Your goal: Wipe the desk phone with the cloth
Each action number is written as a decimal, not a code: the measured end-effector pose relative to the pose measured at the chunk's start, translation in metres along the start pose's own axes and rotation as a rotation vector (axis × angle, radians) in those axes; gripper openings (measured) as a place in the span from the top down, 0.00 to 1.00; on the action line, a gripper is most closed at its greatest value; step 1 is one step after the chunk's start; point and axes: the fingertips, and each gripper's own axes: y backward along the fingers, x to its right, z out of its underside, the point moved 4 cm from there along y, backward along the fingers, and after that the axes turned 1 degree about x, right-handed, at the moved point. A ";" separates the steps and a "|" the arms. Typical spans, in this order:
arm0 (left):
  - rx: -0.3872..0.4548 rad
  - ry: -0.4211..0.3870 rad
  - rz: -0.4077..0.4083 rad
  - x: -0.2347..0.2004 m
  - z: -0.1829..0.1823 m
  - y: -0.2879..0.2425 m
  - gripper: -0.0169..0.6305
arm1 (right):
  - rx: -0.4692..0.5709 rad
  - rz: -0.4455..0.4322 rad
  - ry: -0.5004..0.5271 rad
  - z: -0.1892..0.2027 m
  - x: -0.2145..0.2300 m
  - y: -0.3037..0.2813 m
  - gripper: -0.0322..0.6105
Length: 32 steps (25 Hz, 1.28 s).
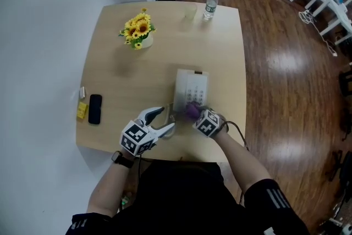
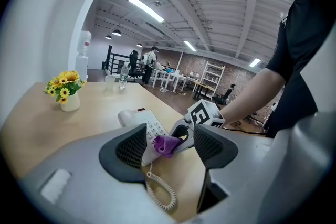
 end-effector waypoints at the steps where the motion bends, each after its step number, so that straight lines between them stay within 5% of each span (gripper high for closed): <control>1: 0.002 -0.003 0.003 0.000 -0.002 -0.001 0.55 | -0.003 0.007 -0.018 0.006 0.003 0.003 0.71; 13: 0.012 -0.024 0.027 0.004 -0.007 -0.001 0.55 | -0.021 0.111 -0.240 0.057 0.030 0.035 0.71; 23: 0.041 -0.034 0.030 0.003 -0.006 0.018 0.55 | 0.308 0.104 -0.635 0.076 0.015 0.099 0.71; 32: 0.005 -0.032 0.076 0.013 0.015 0.030 0.55 | 0.400 0.150 -0.688 0.086 -0.018 0.128 0.71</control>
